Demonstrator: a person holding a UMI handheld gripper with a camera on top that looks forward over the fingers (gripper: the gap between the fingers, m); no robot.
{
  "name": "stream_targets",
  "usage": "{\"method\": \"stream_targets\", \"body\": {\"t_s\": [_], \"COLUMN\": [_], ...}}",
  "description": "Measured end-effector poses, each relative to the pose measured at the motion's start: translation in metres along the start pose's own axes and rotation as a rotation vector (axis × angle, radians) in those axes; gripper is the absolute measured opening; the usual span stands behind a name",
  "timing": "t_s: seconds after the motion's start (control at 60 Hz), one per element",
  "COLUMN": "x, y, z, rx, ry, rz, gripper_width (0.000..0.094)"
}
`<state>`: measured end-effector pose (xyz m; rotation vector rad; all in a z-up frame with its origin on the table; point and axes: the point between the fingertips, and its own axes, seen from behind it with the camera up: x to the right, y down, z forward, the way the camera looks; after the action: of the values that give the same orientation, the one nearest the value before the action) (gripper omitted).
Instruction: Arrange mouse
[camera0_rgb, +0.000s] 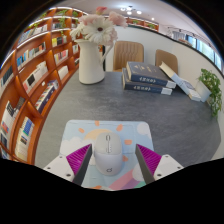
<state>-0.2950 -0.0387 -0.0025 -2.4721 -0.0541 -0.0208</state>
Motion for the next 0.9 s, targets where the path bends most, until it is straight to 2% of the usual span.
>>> {"method": "stream_targets", "body": {"t_s": [0.183, 0.333, 0.45, 0.667, 0.9], "x": [0.024, 0.071, 0.112, 0.190, 0.241], "y": [-0.045, -0.087, -0.101, -0.100, -0.073], "z": [-0.054, -0.113, -0.150, -0.200, -0.231], "rx": [0.069, 0.165, 0.207, 0.270, 0.275], "ry": [-0.015, 0.011, 0.023, 0.068, 0.038], "rz": [0.058, 0.083, 0.105, 0.098, 0.087], "gripper_width": [0.0867, 0.0868, 0.0865, 0.0851, 0.0851]}}
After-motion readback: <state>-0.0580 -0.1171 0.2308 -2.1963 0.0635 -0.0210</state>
